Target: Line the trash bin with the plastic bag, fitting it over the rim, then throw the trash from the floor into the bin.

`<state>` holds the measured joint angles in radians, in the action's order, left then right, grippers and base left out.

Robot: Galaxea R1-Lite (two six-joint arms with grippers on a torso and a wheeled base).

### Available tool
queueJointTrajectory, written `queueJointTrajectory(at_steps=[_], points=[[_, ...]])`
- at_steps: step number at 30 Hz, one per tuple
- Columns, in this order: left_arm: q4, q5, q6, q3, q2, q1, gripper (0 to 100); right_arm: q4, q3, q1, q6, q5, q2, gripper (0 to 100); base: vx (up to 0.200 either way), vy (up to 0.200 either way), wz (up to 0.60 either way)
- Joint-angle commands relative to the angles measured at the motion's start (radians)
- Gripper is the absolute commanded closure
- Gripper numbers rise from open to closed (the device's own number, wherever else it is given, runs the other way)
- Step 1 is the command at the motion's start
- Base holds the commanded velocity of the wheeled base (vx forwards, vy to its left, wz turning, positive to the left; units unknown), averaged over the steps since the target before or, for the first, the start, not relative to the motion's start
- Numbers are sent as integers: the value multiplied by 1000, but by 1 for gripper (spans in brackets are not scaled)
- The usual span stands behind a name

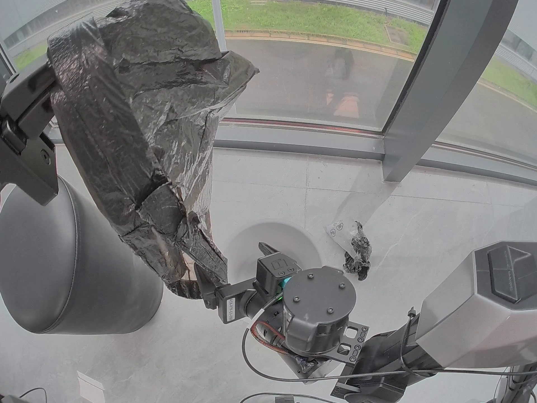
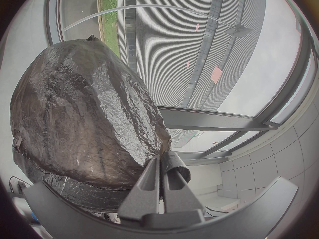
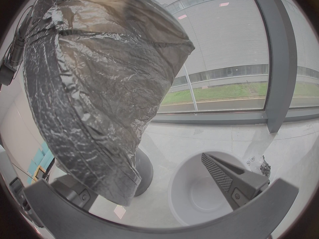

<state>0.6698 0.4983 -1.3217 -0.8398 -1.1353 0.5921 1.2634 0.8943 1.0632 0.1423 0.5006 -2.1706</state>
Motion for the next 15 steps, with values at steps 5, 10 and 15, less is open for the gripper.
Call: queueJointTrajectory(at_steps=[5, 10, 15], points=[[1, 0, 1, 4, 2, -2, 100, 11, 3, 3, -12, 4, -20, 0, 0, 0, 0], [1, 0, -1, 4, 3, -2, 100, 11, 5, 3, -10, 4, -41, 0, 0, 0, 0], [1, 2, -13, 4, 12, -2, 100, 13, 12, 3, -9, 6, -55, 100, 0, 0, 0]])
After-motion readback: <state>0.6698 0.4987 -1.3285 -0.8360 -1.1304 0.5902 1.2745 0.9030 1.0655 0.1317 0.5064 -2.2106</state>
